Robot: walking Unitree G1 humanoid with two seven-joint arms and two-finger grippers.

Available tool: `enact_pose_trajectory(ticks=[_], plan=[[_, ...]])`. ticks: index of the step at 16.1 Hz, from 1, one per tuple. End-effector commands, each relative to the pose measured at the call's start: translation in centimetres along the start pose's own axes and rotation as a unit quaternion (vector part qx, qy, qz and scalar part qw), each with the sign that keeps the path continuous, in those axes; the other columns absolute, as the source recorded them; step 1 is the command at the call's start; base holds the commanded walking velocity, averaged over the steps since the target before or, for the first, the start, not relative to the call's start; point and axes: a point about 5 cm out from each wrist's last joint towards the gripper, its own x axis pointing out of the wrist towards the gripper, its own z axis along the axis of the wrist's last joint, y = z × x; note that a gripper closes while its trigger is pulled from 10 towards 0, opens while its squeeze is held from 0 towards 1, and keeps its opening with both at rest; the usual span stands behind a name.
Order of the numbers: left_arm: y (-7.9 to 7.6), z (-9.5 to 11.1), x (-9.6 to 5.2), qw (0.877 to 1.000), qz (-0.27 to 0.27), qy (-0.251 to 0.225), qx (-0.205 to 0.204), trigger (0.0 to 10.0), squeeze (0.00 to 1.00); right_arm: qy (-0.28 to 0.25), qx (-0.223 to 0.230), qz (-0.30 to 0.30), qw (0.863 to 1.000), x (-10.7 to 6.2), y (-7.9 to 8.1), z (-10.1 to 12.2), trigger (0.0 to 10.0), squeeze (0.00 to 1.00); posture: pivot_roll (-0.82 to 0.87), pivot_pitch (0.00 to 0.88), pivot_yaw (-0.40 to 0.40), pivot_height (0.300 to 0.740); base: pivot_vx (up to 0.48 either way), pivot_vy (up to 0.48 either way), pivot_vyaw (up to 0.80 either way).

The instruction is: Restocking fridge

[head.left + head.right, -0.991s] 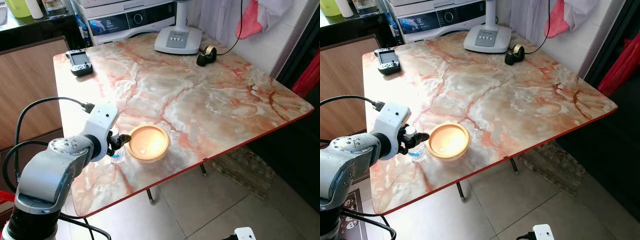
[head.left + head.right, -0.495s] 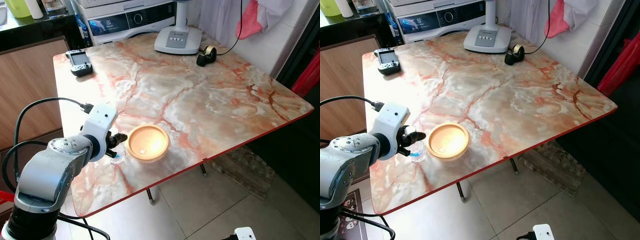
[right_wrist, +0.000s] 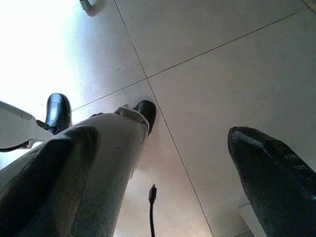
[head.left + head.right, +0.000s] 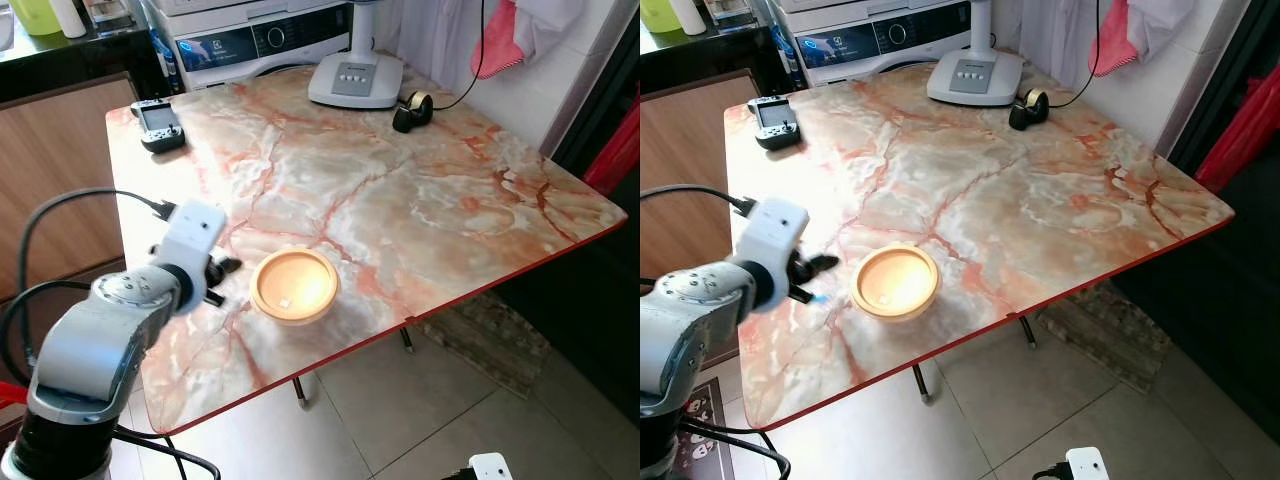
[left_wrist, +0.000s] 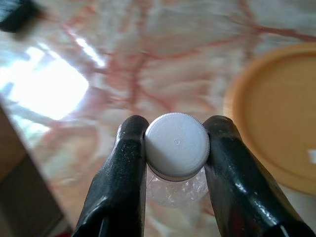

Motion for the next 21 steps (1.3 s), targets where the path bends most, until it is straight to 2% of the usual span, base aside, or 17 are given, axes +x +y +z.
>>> enact_pose_trajectory(ticks=[1,2,3,4,5,7,8,10,12,13,16,17,18,19,21], plan=[[1.8,-0.5,-0.2,0.998,0.064,0.001,-0.001,0.0,0.00,0.009,0.001,-0.002,1.000,-0.2,-0.2,-0.5,10.0,0.00,0.09,0.094,-0.006,0.740,0.000,0.000,0.00],[2.9,-0.5,-0.4,0.994,0.108,-0.014,0.003,0.0,0.00,0.009,0.001,-0.002,1.000,-0.2,-0.2,-0.6,10.0,0.00,0.09,0.092,-0.006,0.740,0.000,0.000,0.00],[4.1,-0.6,-0.6,0.986,0.160,-0.033,0.019,10.0,0.00,0.010,0.001,-0.002,1.000,-0.2,-0.2,-0.6,10.0,0.00,0.10,0.088,-0.006,0.740,0.000,0.000,0.00],[4.4,-0.8,-0.6,0.983,0.177,-0.042,0.031,10.0,0.00,0.011,0.000,-0.002,1.000,-0.2,-0.2,-0.7,10.0,0.00,0.09,0.083,-0.006,0.740,0.000,0.000,0.00],[4.3,-1.1,-0.6,0.978,0.195,-0.070,0.025,10.0,0.00,0.012,-0.001,-0.002,1.000,-0.2,-0.2,-0.7,10.0,0.00,0.09,0.080,-0.003,0.740,0.000,0.000,0.00],[3.8,-2.2,-0.7,0.969,0.219,-0.106,0.041,10.0,0.00,0.013,-0.001,-0.001,1.000,-0.3,-0.3,-0.9,10.0,0.00,0.08,0.072,0.002,0.740,0.000,0.000,0.00],[3.7,-3.0,-0.9,0.967,0.228,-0.111,0.032,10.0,0.00,0.013,-0.001,-0.002,1.000,-0.3,-0.3,-0.9,10.0,0.00,0.08,0.070,0.002,0.740,0.000,0.000,0.00],[3.8,-4.3,-1.5,0.953,0.270,-0.131,0.023,10.0,0.00,0.014,-0.001,-0.002,1.000,-0.4,-0.4,-1.1,10.0,0.00,0.08,0.070,-0.003,0.740,0.000,0.000,0.00],[3.4,-5.0,-1.9,0.941,0.293,-0.152,0.072,10.0,0.00,0.013,0.000,-0.003,1.000,-0.4,-0.4,-1.1,10.0,0.00,0.08,0.082,-0.007,0.740,0.000,0.000,0.00],[3.3,-5.3,-2.2,0.931,0.309,-0.181,0.076,10.0,0.00,0.010,0.002,-0.003,1.000,-0.4,-0.4,-1.1,10.0,0.00,0.08,0.091,-0.007,0.740,0.000,0.000,0.00],[3.2,-5.8,-2.9,0.916,0.333,-0.210,0.080,10.0,0.00,0.009,0.004,-0.002,1.000,-0.4,-0.4,-1.2,10.0,0.00,0.08,0.098,-0.005,0.740,0.000,0.000,0.00],[1.9,-6.1,-2.9,0.915,0.310,-0.233,0.111,10.0,0.00,0.008,0.007,-0.003,1.000,-0.4,-0.4,-1.2,10.0,0.00,0.07,0.104,-0.006,0.740,0.000,0.000,0.00],[1.3,-6.2,-2.7,0.917,0.296,-0.240,0.118,10.0,0.00,0.008,0.008,-0.003,1.000,-0.4,-0.4,-1.2,10.0,0.00,0.07,0.107,-0.004,0.740,0.000,0.000,0.00],[0.7,-6.4,-2.5,0.919,0.291,-0.242,0.109,10.0,0.00,0.007,0.008,-0.003,1.000,-0.4,-0.3,-1.2,10.0,0.00,0.07,0.111,-0.003,0.740,0.000,0.000,0.00],[0.5,-6.6,-2.5,0.920,0.291,-0.243,0.100,10.0,0.00,0.006,0.009,-0.002,1.000,-0.4,-0.3,-1.2,10.0,0.00,0.07,0.115,-0.003,0.740,0.000,0.000,0.00]])
